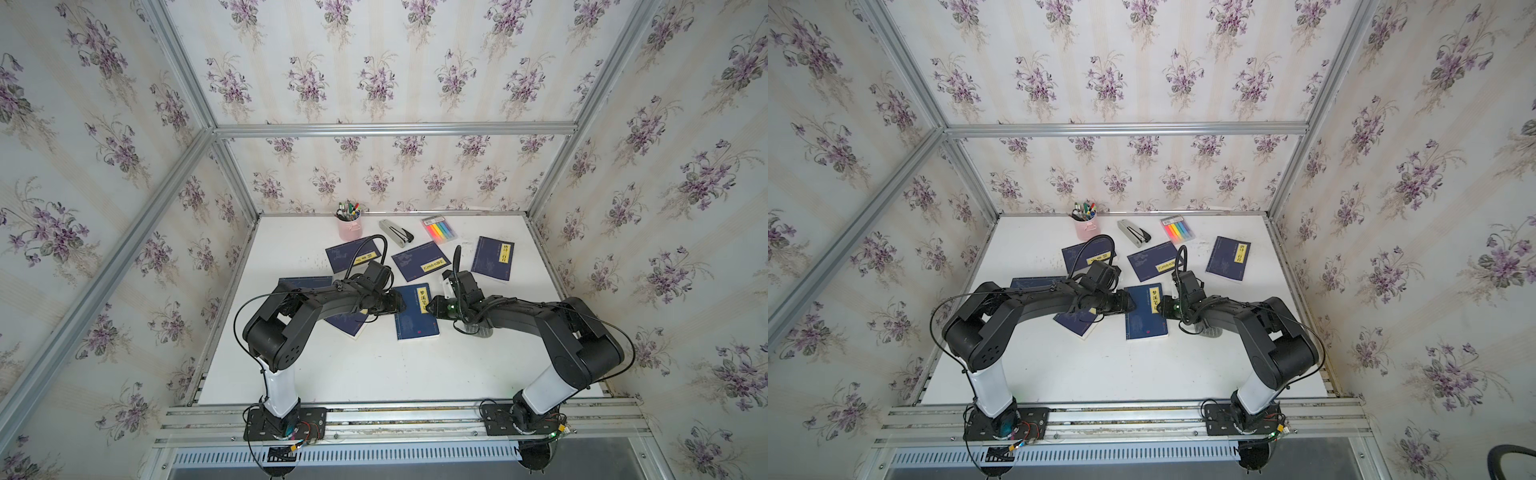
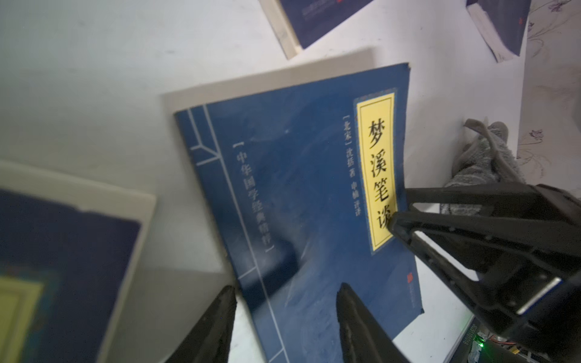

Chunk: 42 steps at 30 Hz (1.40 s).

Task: Wipe the cover of the book
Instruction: Pick up the book from the center of the board.

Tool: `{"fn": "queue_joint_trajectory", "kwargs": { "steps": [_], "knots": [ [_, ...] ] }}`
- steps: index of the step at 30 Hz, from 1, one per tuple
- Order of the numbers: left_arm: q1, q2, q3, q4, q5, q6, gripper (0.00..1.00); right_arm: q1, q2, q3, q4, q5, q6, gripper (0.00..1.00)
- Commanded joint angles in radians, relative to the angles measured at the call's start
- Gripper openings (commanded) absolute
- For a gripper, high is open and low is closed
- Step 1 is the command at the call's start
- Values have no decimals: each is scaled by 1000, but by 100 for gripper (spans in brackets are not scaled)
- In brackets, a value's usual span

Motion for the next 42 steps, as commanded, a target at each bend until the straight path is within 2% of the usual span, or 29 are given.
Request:
{"fn": "queue_joint_trajectory", "kwargs": {
  "steps": [1,8,21,29,42],
  "knots": [
    [-2,39,1,12,60,-16,54,10,11,-11,-83,-4,20,31],
    [6,41,-35,220,242,-115,54,16,13,-31,-66,-3,36,30],
    [18,-27,-74,442,400,-223,54,18,22,-52,-37,2,56,29],
    [21,-6,-90,480,402,-252,54,20,7,-63,-37,4,58,29],
    [18,30,-91,428,350,-283,53,32,-6,-73,-27,8,76,29]
  ]
}}
